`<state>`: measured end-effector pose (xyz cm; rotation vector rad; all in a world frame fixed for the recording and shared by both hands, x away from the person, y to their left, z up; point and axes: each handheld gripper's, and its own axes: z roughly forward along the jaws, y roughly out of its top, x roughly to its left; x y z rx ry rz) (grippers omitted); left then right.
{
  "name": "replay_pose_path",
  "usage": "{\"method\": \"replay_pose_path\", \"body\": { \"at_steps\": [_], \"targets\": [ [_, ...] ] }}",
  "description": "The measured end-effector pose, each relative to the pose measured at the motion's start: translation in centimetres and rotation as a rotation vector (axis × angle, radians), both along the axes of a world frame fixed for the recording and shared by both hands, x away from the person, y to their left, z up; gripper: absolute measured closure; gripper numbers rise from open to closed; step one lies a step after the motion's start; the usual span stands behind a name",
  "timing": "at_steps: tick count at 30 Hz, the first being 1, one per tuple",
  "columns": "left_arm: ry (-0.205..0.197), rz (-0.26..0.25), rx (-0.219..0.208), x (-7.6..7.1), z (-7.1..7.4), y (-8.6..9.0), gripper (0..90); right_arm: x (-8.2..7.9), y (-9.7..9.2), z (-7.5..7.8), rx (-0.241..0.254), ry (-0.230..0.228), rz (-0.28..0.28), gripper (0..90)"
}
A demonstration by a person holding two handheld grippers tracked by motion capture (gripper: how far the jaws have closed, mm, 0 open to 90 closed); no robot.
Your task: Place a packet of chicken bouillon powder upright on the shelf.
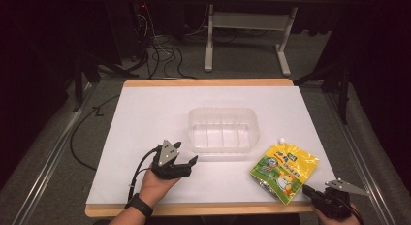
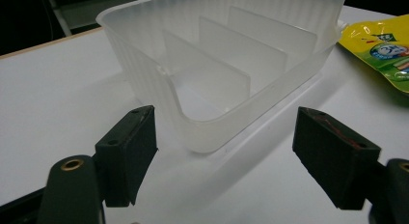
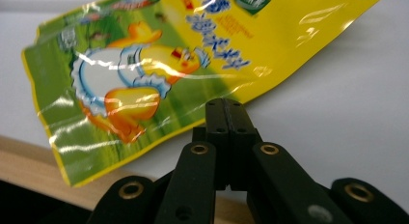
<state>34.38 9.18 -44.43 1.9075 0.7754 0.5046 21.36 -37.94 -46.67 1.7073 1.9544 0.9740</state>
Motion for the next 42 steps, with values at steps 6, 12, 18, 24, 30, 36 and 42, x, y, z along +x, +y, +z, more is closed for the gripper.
{"method": "replay_pose_path", "body": {
  "at_steps": [6,12,18,24,30,36,42],
  "targets": [
    [0.004,-0.012,-0.004,0.3,-0.2,-0.4,24.1,0.2,0.9,-0.6,0.018,0.031,0.029,90.0],
    [-0.002,-0.014,0.016,0.0,-0.1,-0.2,24.1,1.0,1.5,-0.8,0.028,0.026,0.051,90.0],
    [-0.002,0.0,0.012,-0.2,-0.1,0.2,24.1,2.1,2.5,-0.8,0.014,0.021,0.092,90.0],
    [-0.001,0.018,0.012,-0.3,-0.1,0.7,24.1,3.1,3.5,-0.6,-0.003,0.014,0.127,90.0],
    [0.01,0.038,0.02,-0.4,-0.2,1.8,24.1,3.5,4.1,1.1,0.005,-0.092,0.118,83.3],
    [0.036,0.075,0.0,-0.5,-0.1,3.7,25.9,5.7,3.8,1.9,0.039,-0.137,0.057,72.5],
    [0.087,0.064,-0.02,0.1,-0.1,4.9,29.9,8.2,2.4,2.1,0.051,-0.138,-0.023,64.1]
  ]
}}
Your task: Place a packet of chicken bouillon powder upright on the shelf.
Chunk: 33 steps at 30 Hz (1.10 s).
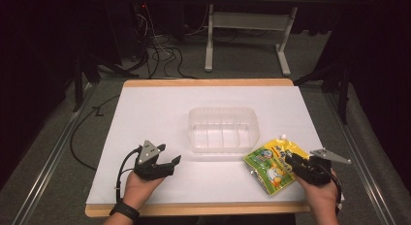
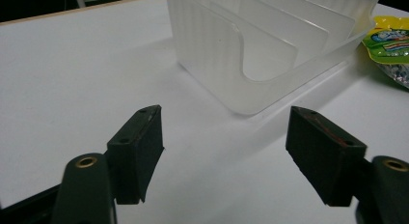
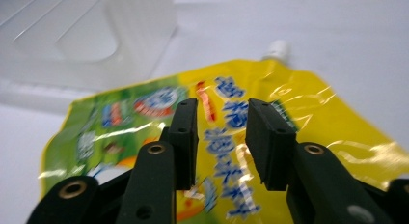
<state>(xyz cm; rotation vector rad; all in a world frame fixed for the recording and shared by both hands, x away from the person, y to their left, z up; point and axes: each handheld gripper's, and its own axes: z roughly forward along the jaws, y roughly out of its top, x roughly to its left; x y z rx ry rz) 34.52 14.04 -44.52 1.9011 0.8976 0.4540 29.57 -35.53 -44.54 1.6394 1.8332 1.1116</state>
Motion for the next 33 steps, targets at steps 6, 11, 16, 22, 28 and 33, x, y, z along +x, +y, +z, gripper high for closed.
{"method": "replay_pose_path", "body": {
  "at_steps": [6,11,16,22,28,33],
  "targets": [
    [0.033,-0.013,0.019,0.2,0.2,0.0,22.2,0.2,-2.6,-0.1,0.058,-0.046,-0.102,54.8],
    [-0.001,0.0,0.003,0.0,0.7,0.1,22.3,-0.3,-3.7,-0.3,0.077,-0.053,-0.135,52.8],
    [-0.015,0.003,0.009,-0.2,0.3,0.3,23.4,-0.7,-5.2,-0.5,0.099,-0.054,-0.173,51.2],
    [-0.019,0.005,0.029,-0.1,-0.1,0.1,23.6,-0.9,-6.4,-1.2,0.119,-0.036,-0.196,48.2],
    [-0.024,-0.008,0.034,-0.1,-0.1,0.1,23.8,-0.7,-7.4,-2.3,0.177,0.011,-0.21,44.4],
    [-0.026,-0.02,0.044,-0.2,-0.2,-0.1,24.0,-0.4,-7.4,-3.0,0.238,0.048,-0.214,42.2]
  ]
}}
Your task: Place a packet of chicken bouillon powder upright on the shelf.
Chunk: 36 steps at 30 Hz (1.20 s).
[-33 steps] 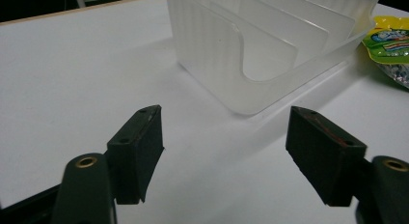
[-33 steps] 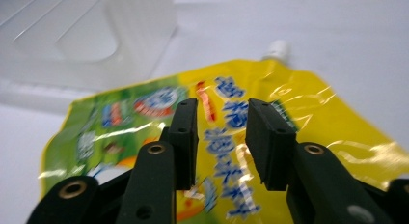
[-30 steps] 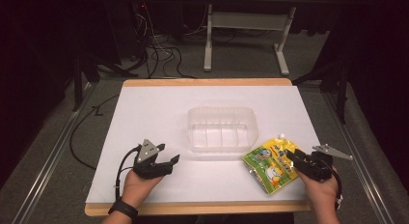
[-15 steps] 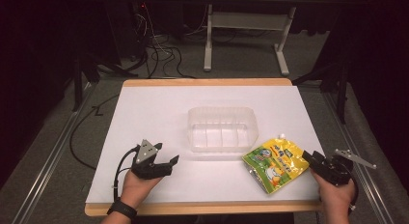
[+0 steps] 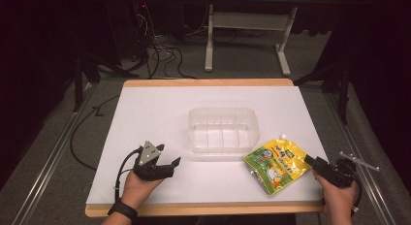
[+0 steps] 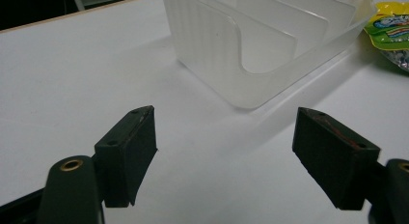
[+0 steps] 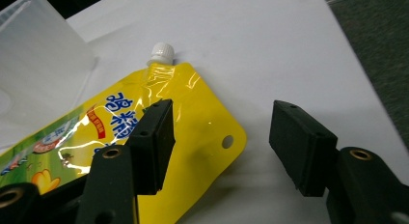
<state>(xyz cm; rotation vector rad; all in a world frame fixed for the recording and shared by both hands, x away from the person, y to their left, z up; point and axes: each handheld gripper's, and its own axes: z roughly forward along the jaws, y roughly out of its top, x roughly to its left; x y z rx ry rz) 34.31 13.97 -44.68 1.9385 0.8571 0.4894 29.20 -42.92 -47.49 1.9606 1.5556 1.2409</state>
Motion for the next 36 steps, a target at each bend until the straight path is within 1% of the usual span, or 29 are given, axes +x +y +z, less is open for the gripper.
{"method": "replay_pose_path", "body": {
  "at_steps": [2,3,4,5,8,9,10,12,13,14,15,16,17,18,19,21,22,25,26,27,28,32,33,34,35,36],
  "targets": [
    [0.0,-0.004,0.005,0.0,0.0,-0.1,24.0,0.1,0.2,-0.1,0.0,0.005,0.01,42.3],
    [-0.001,-0.006,0.007,-0.1,-0.1,-0.2,24.1,0.2,0.4,-0.2,0.008,0.016,0.016,43.6],
    [-0.002,-0.009,0.011,-0.1,-0.1,-0.2,24.1,0.2,0.4,-0.2,0.008,0.016,0.016,43.6],
    [-0.001,-0.012,0.016,-0.1,-0.1,-0.2,24.1,0.3,0.4,-0.5,0.02,0.026,0.024,45.5],
    [0.001,-0.018,0.018,-0.1,-0.2,-0.3,24.1,0.3,0.5,-0.6,0.029,0.024,0.021,47.8],
    [0.003,-0.02,0.018,-0.1,-0.2,-0.4,24.2,0.3,0.4,-0.7,0.068,0.025,0.044,52.6],
    [0.002,-0.021,0.019,-0.1,-0.2,-0.4,24.2,0.3,0.4,-0.8,0.074,0.028,0.049,54.1],
    [0.003,-0.027,0.025,-0.1,-0.3,-0.5,24.2,0.3,0.5,-0.7,0.093,0.021,0.07,57.3],
    [0.003,-0.027,0.025,-0.1,-0.3,-0.5,24.2,0.2,0.6,-0.7,0.107,0.007,0.077,59.5],
    [0.004,-0.029,0.027,-0.1,-0.3,-0.6,24.2,0.2,0.6,-0.7,0.107,0.007,0.077,59.5],
    [0.004,-0.029,0.029,-0.1,-0.3,-0.6,24.2,0.1,0.7,-0.4,0.111,-0.01,0.081,63.6],
    [0.005,-0.032,0.031,-0.1,-0.4,-0.6,24.2,0.0,1.1,0.2,0.095,-0.033,0.096,67.7],
    [0.006,-0.035,0.032,-0.1,-0.4,-0.7,24.2,0.1,1.2,0.2,0.076,-0.04,0.106,68.8],
    [0.006,-0.035,0.032,-0.1,-0.4,-0.7,24.2,0.1,1.2,0.2,0.076,-0.04,0.106,68.8],
    [0.007,-0.037,0.036,-0.1,-0.4,-0.8,24.2,0.2,1.5,0.2,0.058,-0.033,0.113,70.0],
    [0.008,-0.041,0.038,-0.1,-0.5,-0.8,24.3,0.5,1.9,-0.2,0.047,0.009,0.133,72.4],
    [0.008,-0.043,0.039,-0.2,-0.5,-0.9,24.3,0.6,2.1,-0.4,0.03,0.027,0.135,76.2],
    [0.004,-0.047,0.042,-0.3,-0.4,-0.9,24.3,0.6,1.9,-0.2,0.037,0.016,0.126,84.7],
    [0.004,-0.047,0.043,-0.3,-0.4,-0.9,24.3,0.6,1.9,-0.2,0.037,0.016,0.126,84.7],
    [0.004,-0.047,0.043,-0.3,-0.4,-0.9,24.3,0.6,1.9,0.0,0.04,0.011,0.134,89.9],
    [0.004,-0.046,0.042,-0.2,-0.4,-0.9,24.3,0.6,1.9,0.0,0.04,0.011,0.134,89.9],
    [0.003,-0.047,0.039,-0.3,-0.4,-0.8,24.8,0.2,2.1,1.0,0.035,-0.064,0.146,90.0],
    [0.001,-0.047,0.038,-0.3,-0.4,-0.8,24.8,0.2,2.1,1.0,0.035,-0.064,0.146,90.0],
    [-0.001,-0.047,0.037,-0.4,-0.4,-0.8,24.9,0.2,2.3,1.4,0.022,-0.078,0.146,90.0],
    [-0.002,-0.046,0.035,-0.4,-0.4,-0.8,24.9,-0.1,2.7,2.2,0.0,-0.115,0.151,90.0],
    [-0.003,-0.045,0.035,-0.4,-0.3,-0.8,24.9,-0.1,2.9,2.5,-0.005,-0.128,0.152,90.0]
  ]
}}
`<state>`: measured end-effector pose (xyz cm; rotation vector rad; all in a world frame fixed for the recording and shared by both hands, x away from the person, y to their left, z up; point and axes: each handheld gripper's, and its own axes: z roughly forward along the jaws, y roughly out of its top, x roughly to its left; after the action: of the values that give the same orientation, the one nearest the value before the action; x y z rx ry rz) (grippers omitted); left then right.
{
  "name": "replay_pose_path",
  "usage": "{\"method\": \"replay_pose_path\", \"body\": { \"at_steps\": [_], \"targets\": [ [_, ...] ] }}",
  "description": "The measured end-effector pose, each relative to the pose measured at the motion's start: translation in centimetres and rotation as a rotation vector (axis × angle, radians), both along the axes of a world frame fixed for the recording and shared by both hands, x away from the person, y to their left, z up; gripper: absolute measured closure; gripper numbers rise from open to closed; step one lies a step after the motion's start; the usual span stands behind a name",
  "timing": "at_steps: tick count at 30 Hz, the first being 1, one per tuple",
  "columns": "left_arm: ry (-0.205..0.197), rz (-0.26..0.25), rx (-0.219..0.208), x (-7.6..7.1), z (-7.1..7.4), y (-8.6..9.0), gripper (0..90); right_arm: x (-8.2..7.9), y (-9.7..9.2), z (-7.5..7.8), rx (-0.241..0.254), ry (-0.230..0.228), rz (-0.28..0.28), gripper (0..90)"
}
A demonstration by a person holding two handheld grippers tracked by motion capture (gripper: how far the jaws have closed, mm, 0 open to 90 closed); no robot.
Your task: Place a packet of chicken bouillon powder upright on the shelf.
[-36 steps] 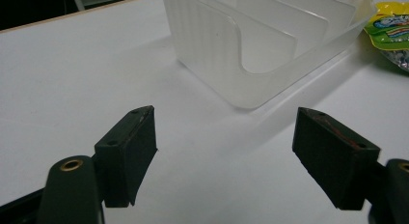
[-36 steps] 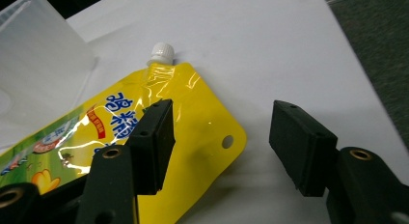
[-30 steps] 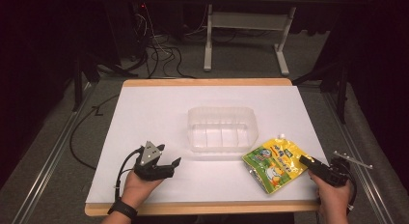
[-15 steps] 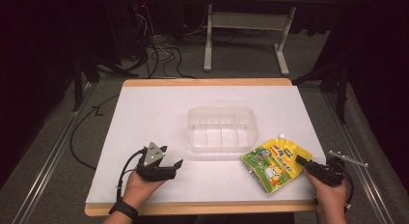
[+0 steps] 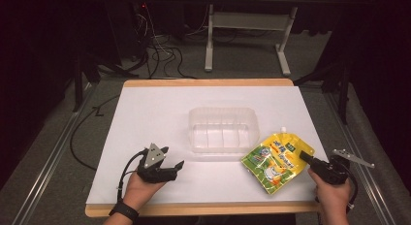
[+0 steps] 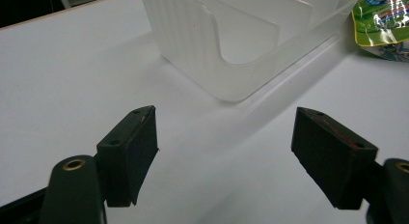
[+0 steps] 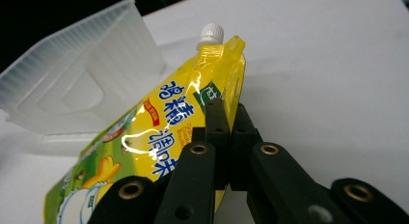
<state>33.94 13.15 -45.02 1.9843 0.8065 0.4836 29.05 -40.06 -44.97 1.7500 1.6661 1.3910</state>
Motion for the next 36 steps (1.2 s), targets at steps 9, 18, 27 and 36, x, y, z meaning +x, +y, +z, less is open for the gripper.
{"method": "replay_pose_path", "body": {
  "at_steps": [9,18,27,36],
  "targets": [
    [0.004,0.004,0.002,0.0,0.0,0.0,24.9,-0.7,0.3,2.8,-0.022,-0.132,-0.001,90.0],
    [0.006,0.006,-0.004,-0.1,0.0,0.0,25.2,-1.7,1.4,6.8,-0.092,-0.269,0.003,90.0],
    [0.001,0.007,-0.011,-0.2,0.1,0.2,25.2,-0.3,2.8,8.0,-0.166,-0.313,-0.014,90.0],
    [-0.005,0.005,-0.016,-0.2,0.2,0.4,25.3,1.0,2.9,8.7,-0.22,-0.357,-0.075,90.0]
  ]
}}
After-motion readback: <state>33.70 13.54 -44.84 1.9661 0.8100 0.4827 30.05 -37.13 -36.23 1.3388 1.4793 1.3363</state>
